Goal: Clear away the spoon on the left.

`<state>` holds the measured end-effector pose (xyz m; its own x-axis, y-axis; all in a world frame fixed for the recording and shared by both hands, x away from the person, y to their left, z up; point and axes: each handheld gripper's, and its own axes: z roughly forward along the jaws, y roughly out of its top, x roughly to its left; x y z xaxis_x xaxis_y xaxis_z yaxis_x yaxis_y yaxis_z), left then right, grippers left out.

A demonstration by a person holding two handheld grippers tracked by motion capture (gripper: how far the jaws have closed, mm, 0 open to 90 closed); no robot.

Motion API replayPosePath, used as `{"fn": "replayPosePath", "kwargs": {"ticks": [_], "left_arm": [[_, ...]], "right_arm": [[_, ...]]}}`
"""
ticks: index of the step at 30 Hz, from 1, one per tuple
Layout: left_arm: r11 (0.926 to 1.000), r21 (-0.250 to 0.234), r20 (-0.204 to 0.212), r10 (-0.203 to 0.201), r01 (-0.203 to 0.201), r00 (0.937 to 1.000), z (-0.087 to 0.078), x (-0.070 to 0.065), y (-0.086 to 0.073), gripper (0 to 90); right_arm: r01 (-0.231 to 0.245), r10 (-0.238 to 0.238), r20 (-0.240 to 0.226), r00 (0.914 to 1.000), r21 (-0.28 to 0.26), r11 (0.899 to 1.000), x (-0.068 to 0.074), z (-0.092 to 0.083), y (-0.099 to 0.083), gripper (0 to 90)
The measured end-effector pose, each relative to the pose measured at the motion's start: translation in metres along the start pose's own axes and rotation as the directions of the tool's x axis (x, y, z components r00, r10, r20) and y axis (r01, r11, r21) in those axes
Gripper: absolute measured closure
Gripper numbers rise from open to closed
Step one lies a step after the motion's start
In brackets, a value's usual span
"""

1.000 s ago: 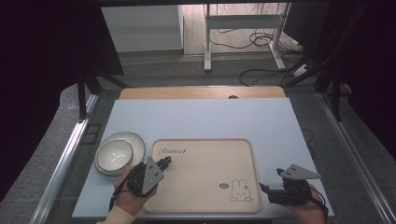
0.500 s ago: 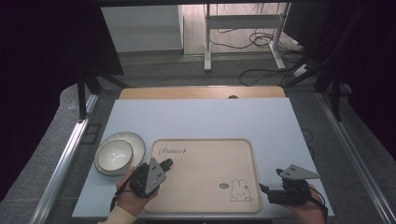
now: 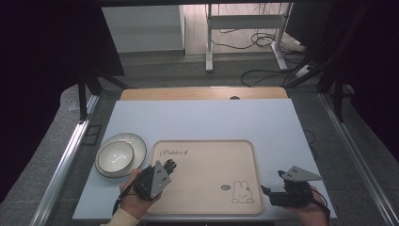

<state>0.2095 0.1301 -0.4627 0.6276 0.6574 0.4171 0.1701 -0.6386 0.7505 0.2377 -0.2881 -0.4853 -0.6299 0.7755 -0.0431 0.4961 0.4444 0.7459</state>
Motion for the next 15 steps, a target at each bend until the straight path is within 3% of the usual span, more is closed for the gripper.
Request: {"fn": "replayPosePath", "kwargs": {"ticks": [6, 10, 15], "left_arm": [[0.9996, 0.018, 0.024, 0.023, -0.024, 0.9994, 0.007, -0.008, -0.001, 85.8], [0.9971, 0.059, 0.080, 0.043, -0.048, 0.9958, 0.015, -0.015, -0.003, 80.5], [0.9887, 0.138, 0.164, 0.036, -0.059, 0.9857, 0.026, -0.021, -0.006, 70.8]], "right_arm": [[0.001, -0.001, -0.001, 1.0000, 0.002, 1.000, 0.000, 0.000, 0.000, 16.9], [-0.001, 0.001, -0.002, 1.0000, 0.003, 1.000, 0.000, 0.000, 0.000, 16.9], [0.001, 0.000, -0.004, 1.0000, 0.007, 1.000, 0.000, 0.001, 0.000, 16.9]]}}
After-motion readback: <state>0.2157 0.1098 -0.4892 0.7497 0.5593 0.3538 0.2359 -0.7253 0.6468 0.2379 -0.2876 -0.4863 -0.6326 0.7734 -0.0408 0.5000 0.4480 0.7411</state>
